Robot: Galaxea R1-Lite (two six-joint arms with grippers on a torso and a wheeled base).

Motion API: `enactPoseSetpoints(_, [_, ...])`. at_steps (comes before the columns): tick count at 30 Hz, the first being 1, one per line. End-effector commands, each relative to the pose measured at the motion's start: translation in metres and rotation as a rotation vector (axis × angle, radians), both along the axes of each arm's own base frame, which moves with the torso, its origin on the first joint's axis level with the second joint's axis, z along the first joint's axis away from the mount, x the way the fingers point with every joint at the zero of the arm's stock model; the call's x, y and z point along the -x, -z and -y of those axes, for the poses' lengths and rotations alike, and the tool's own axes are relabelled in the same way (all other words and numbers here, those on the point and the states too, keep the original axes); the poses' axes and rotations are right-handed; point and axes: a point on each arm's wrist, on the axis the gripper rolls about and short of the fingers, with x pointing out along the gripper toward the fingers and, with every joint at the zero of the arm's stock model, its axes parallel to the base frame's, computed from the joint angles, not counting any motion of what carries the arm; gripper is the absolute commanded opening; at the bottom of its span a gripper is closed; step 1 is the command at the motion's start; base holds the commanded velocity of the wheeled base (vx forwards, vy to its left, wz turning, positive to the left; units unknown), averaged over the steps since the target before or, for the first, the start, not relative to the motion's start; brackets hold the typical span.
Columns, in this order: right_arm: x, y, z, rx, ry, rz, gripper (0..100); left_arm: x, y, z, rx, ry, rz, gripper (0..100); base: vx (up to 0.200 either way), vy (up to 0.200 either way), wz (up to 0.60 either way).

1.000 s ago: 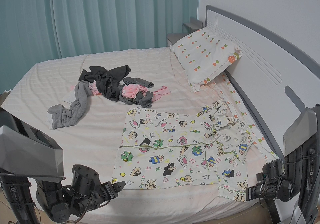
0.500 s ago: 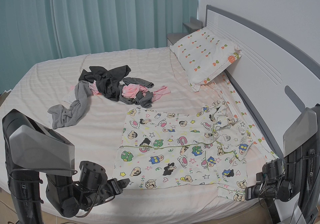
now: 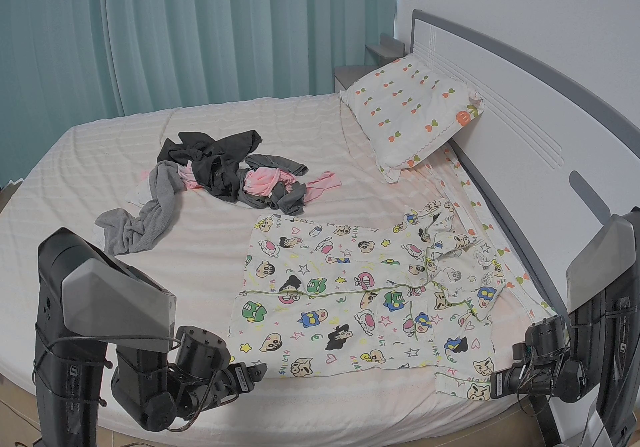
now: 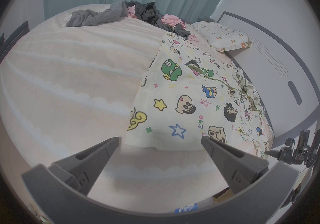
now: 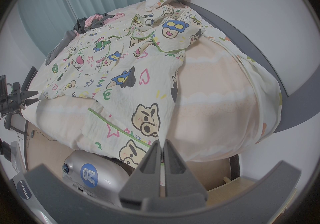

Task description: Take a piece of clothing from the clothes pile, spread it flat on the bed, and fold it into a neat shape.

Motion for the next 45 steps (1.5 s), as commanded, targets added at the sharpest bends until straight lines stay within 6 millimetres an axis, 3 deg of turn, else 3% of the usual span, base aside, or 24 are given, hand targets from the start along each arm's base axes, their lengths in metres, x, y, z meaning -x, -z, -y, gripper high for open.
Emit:
enactPoseSetpoints(1, [0.004, -0.001, 0.001, 0.005, -0.001, -0.015, 0, -0.008, 0.003, 0.006, -0.001, 0.0, 0.024, 100, 0.0, 0.0, 0.0])
enactPoseSetpoints(41, [0.004, -0.002, -0.001, 0.003, -0.008, -0.009, 0, -0.021, 0.011, 0.014, -0.099, 0.049, -0.013, 100, 0.0, 0.0, 0.0])
enactPoseSetpoints(42, [0.004, -0.002, -0.001, 0.003, -0.008, -0.009, 0, -0.021, 0.011, 0.014, -0.099, 0.049, -0.013, 0, 0.0, 0.0, 0.0])
enactPoseSetpoints(45, [0.004, -0.002, -0.001, 0.003, -0.008, -0.009, 0, -0.021, 0.011, 0.015, -0.099, 0.046, -0.013, 0, 0.0, 0.0, 0.0])
